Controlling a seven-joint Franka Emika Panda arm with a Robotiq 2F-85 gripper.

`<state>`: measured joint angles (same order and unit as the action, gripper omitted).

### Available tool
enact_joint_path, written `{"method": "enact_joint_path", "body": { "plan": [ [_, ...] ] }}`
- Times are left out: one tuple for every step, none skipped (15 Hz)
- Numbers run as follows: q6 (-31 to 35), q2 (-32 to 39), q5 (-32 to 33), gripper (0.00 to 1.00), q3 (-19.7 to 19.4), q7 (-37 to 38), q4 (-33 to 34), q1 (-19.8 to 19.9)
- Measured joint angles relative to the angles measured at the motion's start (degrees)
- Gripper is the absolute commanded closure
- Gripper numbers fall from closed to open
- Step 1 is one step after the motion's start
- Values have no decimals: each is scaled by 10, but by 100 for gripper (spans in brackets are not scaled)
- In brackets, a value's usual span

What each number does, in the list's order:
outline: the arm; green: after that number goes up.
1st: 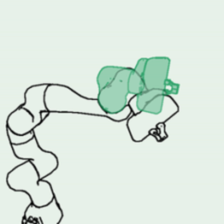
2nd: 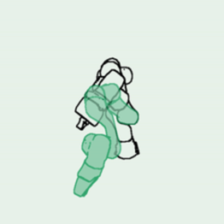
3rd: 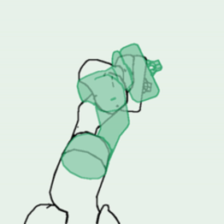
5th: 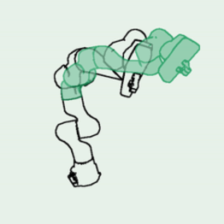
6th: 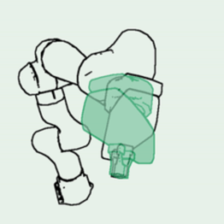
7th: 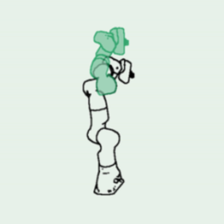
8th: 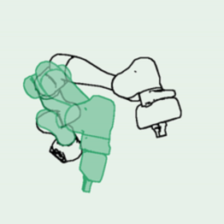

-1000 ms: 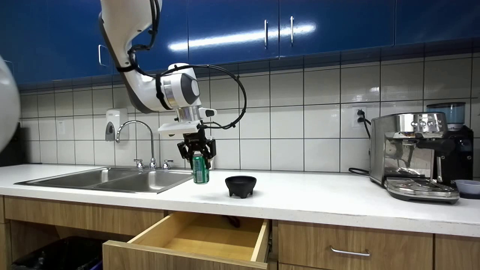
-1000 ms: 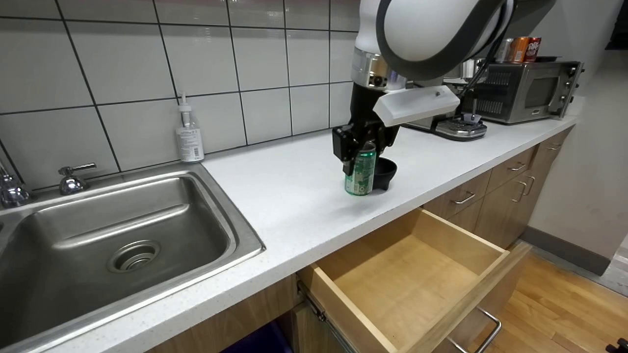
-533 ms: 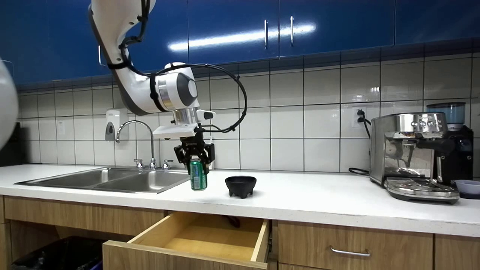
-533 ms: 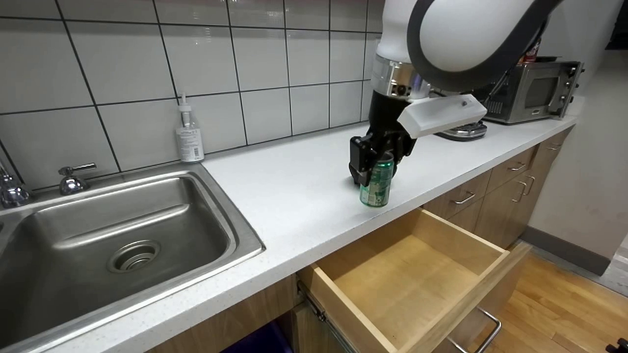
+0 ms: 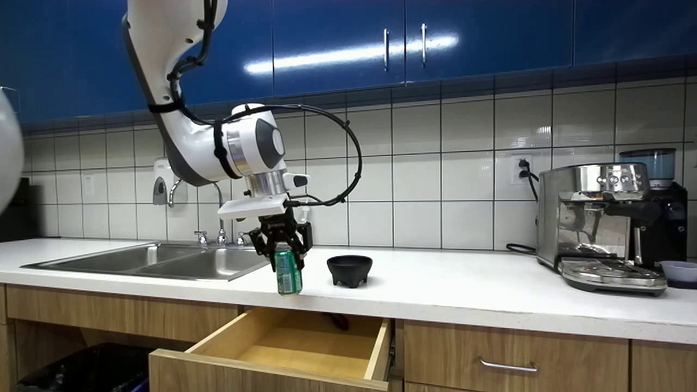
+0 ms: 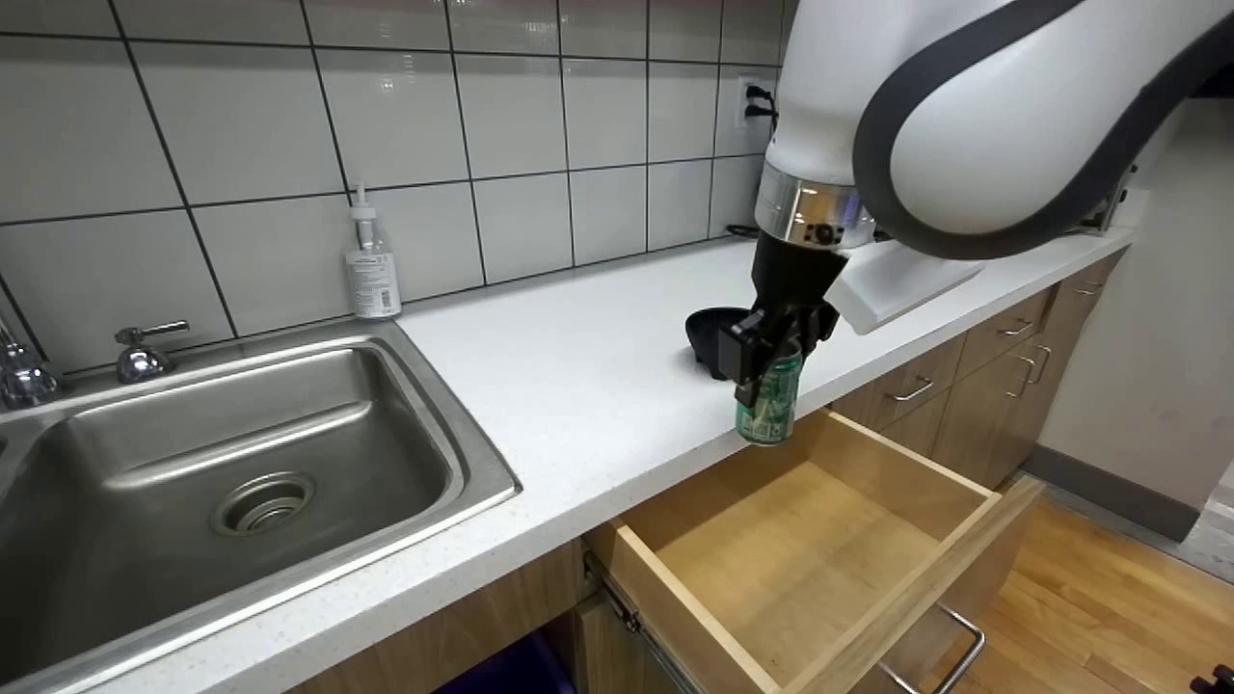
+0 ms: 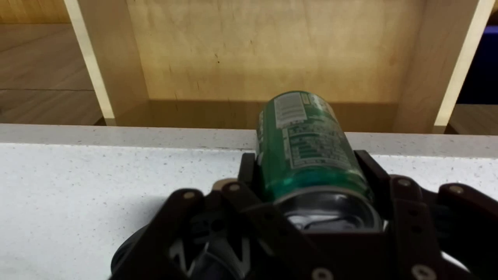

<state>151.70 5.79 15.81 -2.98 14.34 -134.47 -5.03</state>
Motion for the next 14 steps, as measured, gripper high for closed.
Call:
{"method": "enact_joint_path", "body": {
  "plan": [
    [4, 0, 6, 62, 0, 0, -5, 0],
    [8, 0, 11, 62, 0, 0, -9, 0],
    [12, 0, 14, 62, 0, 0, -14, 0],
    [16, 0, 16, 62, 0, 0, -18, 0],
    [19, 0, 17, 62, 0, 0, -23, 0],
    [23, 0, 17, 62, 0, 0, -27, 0],
    [28, 1, 16, 62, 0, 0, -31, 0],
    [34, 2, 15, 62, 0, 0, -35, 0],
    [39, 3, 14, 62, 0, 0, -39, 0],
    [44, 4, 10, 62, 0, 0, -43, 0],
    [49, 5, 6, 62, 1, 0, -46, 0],
    [54, 6, 1, 62, 0, 0, -50, 0],
    [57, 7, -3, 62, 0, 0, -54, 0],
    [61, 9, -6, 62, 0, 0, -56, 0]
  ]
}}
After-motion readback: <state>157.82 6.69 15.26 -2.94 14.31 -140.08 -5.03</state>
